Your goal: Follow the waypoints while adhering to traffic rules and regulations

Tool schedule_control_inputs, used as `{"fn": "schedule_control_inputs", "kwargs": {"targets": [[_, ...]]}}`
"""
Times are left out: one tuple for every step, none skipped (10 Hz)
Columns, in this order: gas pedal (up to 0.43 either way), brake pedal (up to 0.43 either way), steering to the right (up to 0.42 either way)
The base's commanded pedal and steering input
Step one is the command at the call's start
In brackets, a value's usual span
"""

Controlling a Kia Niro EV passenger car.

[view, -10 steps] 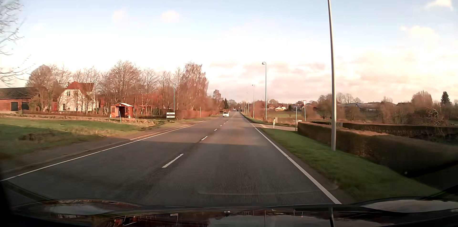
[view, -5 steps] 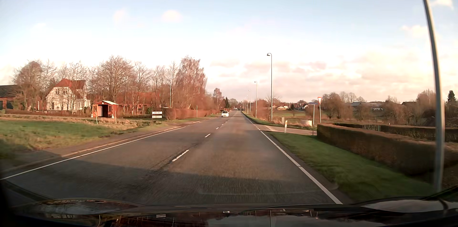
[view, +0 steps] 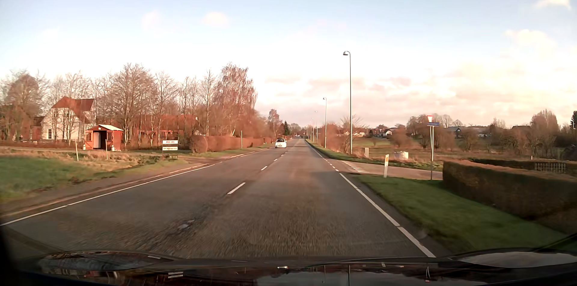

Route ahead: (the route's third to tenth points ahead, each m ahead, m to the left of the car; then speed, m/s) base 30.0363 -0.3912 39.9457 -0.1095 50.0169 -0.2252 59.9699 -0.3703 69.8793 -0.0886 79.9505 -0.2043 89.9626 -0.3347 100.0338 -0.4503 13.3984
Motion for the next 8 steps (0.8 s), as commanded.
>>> {"fn": "schedule_control_inputs", "kwargs": {"targets": [[0.15, 0.0, 0.0], [0.15, 0.0, 0.001], [0.15, 0.0, 0.002], [0.15, 0.0, 0.001], [0.15, 0.0, 0.001], [0.138, 0.0, 0.0], [0.118, 0.0, 0.0], [0.11, 0.0, 0.0]]}}
